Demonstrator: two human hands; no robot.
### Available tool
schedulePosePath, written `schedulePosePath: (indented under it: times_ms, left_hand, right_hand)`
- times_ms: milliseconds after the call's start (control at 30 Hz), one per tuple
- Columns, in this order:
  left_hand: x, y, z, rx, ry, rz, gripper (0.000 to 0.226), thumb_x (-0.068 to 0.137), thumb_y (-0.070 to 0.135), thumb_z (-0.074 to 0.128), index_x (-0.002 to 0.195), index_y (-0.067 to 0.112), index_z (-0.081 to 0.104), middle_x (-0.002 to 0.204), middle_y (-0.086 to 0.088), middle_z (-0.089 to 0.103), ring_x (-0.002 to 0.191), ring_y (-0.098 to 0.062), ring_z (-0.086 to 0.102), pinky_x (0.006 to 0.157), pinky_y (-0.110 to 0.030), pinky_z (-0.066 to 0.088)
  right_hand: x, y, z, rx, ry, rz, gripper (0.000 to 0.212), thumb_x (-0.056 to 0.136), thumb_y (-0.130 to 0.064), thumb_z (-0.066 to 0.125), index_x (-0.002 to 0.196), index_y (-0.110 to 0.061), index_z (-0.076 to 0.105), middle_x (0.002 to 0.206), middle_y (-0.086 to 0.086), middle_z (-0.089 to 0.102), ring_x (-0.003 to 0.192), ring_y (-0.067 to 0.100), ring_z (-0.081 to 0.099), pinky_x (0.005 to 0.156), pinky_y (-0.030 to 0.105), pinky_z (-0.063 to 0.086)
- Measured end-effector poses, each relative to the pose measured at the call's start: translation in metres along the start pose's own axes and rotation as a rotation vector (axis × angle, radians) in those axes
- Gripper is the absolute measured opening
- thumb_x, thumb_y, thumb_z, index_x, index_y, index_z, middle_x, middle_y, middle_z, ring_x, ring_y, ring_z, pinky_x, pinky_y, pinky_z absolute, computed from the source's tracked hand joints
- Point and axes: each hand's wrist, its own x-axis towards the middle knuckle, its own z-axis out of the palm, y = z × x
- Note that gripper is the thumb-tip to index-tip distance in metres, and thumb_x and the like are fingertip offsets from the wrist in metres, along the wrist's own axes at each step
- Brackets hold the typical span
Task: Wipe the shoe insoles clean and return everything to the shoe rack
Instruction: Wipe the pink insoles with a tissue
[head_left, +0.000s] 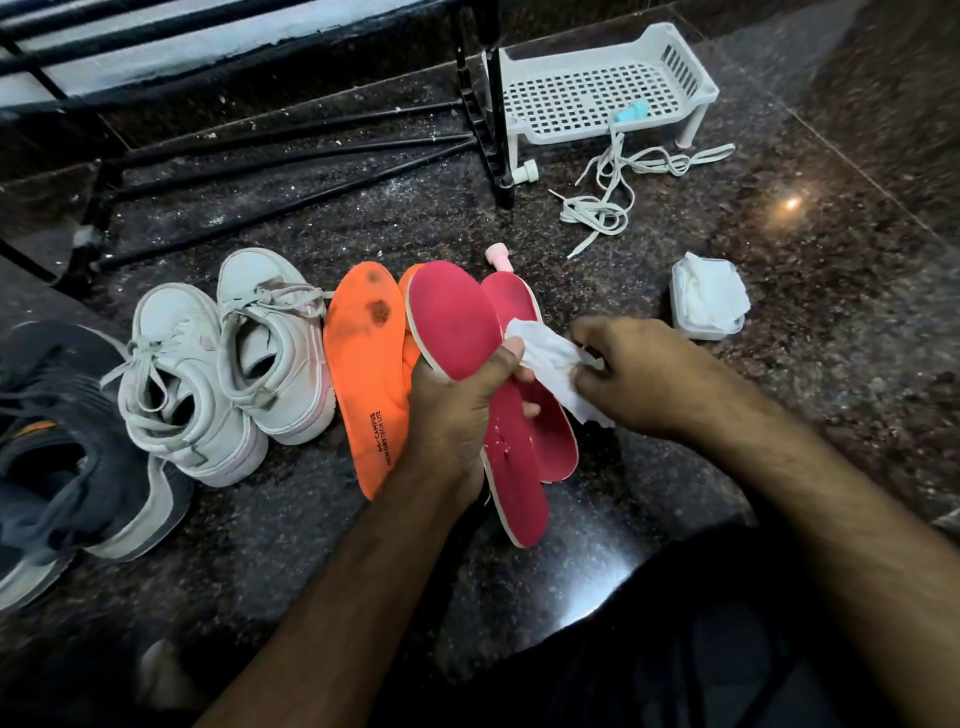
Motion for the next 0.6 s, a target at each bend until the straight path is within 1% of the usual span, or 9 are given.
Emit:
schedulePosePath:
  times_ms: [67,133,200,233,300,367,433,500,600]
  left_hand:
    - [-0.002,0.003,0.002,-0.029,-0.015,-0.016,0.016,0.086,0.004,0.074,0.101,0.005,0.067,0.074,-0.014,0.068,0.066,-0.029,0.063,0.058,-0.042,0.059]
    - [-0.004,0.005,0.004,-0.077,-0.044,-0.027,0.023,0.086,0.001,0.072,0.108,0.004,0.066,0.085,-0.016,0.070,0.073,-0.031,0.067,0.063,-0.045,0.060]
    - [-0.005,0.006,0.006,-0.116,-0.059,-0.020,0.025,0.086,-0.003,0.070,0.110,0.004,0.066,0.090,-0.014,0.072,0.075,-0.027,0.071,0.065,-0.042,0.061]
    - [-0.006,0.007,0.006,-0.114,-0.063,-0.022,0.026,0.086,-0.002,0.070,0.111,0.004,0.066,0.090,-0.014,0.072,0.074,-0.027,0.071,0.065,-0.043,0.062]
    - [-0.005,0.010,0.004,-0.092,-0.085,-0.041,0.028,0.084,0.006,0.073,0.112,0.003,0.066,0.086,-0.016,0.071,0.067,-0.027,0.068,0.058,-0.041,0.060]
    - [-0.006,0.012,0.003,-0.078,-0.134,-0.069,0.035,0.081,0.013,0.074,0.113,0.002,0.064,0.085,-0.018,0.068,0.062,-0.026,0.066,0.051,-0.036,0.058]
    - [-0.009,0.014,0.004,-0.074,-0.197,-0.078,0.034,0.083,0.014,0.072,0.113,0.001,0.063,0.087,-0.019,0.065,0.062,-0.025,0.064,0.051,-0.034,0.057]
    - [-0.009,0.012,0.005,-0.071,-0.242,-0.068,0.023,0.087,0.013,0.069,0.106,0.002,0.065,0.083,-0.016,0.066,0.065,-0.022,0.064,0.054,-0.035,0.057]
    - [-0.007,0.008,0.004,-0.042,-0.197,-0.059,0.018,0.090,0.013,0.067,0.104,0.001,0.066,0.085,-0.013,0.067,0.069,-0.018,0.064,0.056,-0.035,0.056]
  right_hand:
    - [0.001,-0.002,0.000,0.074,0.016,-0.037,0.011,0.087,-0.017,0.056,0.090,-0.026,0.050,0.093,-0.001,0.061,0.092,0.023,0.059,0.073,0.030,0.041]
    - [0.001,-0.007,-0.003,0.168,0.017,-0.079,0.009,0.087,-0.016,0.059,0.090,-0.022,0.053,0.088,-0.004,0.062,0.086,0.018,0.059,0.074,0.032,0.045]
    - [0.001,-0.009,-0.004,0.213,0.026,-0.085,0.013,0.088,-0.018,0.060,0.085,-0.027,0.052,0.080,-0.008,0.061,0.079,0.013,0.058,0.070,0.030,0.044]
    - [0.001,-0.008,-0.004,0.200,0.041,-0.081,0.018,0.088,-0.018,0.061,0.080,-0.029,0.050,0.076,-0.009,0.060,0.075,0.012,0.056,0.066,0.029,0.042]
    - [0.003,-0.005,-0.003,0.161,0.074,-0.041,0.026,0.088,-0.018,0.061,0.070,-0.029,0.045,0.068,-0.010,0.055,0.066,0.011,0.052,0.056,0.023,0.035]
    - [0.005,-0.001,-0.002,0.151,0.114,0.022,0.024,0.086,-0.017,0.060,0.070,-0.028,0.047,0.066,-0.010,0.054,0.064,0.009,0.051,0.053,0.018,0.033]
    - [0.008,0.000,0.000,0.168,0.166,0.064,0.017,0.084,-0.013,0.059,0.076,-0.027,0.054,0.069,-0.010,0.058,0.069,0.013,0.054,0.058,0.025,0.036]
    - [0.010,0.002,0.001,0.257,0.211,0.065,0.015,0.082,-0.010,0.059,0.080,-0.024,0.060,0.073,-0.008,0.064,0.071,0.014,0.059,0.063,0.026,0.041]
    - [0.011,0.002,-0.001,0.513,0.232,0.037,0.018,0.078,-0.006,0.060,0.083,-0.023,0.064,0.075,-0.006,0.069,0.069,0.013,0.063,0.065,0.035,0.052]
